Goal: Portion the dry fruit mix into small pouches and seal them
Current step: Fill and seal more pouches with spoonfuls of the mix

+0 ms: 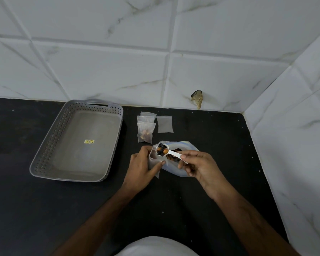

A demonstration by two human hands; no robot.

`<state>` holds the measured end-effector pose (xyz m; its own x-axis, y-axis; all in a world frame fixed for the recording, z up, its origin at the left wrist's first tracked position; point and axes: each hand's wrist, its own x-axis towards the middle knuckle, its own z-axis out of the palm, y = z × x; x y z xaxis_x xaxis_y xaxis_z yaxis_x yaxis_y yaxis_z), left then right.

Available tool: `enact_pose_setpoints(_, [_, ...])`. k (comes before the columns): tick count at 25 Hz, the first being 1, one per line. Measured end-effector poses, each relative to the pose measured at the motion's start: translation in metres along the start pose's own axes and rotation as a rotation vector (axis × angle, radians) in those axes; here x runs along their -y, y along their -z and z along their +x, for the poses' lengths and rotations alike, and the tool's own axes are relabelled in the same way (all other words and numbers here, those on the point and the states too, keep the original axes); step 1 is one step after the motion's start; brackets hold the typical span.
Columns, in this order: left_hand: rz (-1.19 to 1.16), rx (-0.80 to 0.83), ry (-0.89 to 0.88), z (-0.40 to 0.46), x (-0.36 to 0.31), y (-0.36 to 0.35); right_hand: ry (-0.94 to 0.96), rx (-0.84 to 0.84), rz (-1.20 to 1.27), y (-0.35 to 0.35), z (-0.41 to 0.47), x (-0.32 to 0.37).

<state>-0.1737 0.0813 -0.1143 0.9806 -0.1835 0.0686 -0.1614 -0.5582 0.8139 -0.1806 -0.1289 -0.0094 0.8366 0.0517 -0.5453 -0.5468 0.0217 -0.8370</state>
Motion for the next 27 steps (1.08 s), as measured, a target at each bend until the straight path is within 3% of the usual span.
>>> enact_pose_setpoints(4, [0.03, 0.011, -0.014, -0.002, -0.005, 0.004, 0.12, 0.018, -0.217, -0.002, -0.003, 0.005])
enact_pose_setpoints(12, [-0.122, 0.005, -0.04, 0.003, 0.004, 0.004, 0.514, 0.013, -0.815, -0.011, -0.004, 0.005])
enact_pose_setpoints(19, [-0.202, -0.056, -0.098, 0.008, -0.003, 0.008, 1.123, -0.169, -1.349, -0.013, 0.007, -0.007])
enact_pose_setpoints(22, [-0.231, -0.079, -0.103, 0.01, -0.007, 0.009, 1.112, -0.209, -1.347, -0.011, 0.006, -0.007])
enact_pose_setpoints(26, [-0.204, -0.046, -0.096, 0.011, -0.002, 0.007, 0.564, -0.067, -0.791, -0.013, -0.004, 0.002])
enact_pose_setpoints(27, [-0.188, -0.043, -0.095, 0.011, 0.0, 0.007, 0.5, -0.046, -0.659, -0.013, -0.005, 0.006])
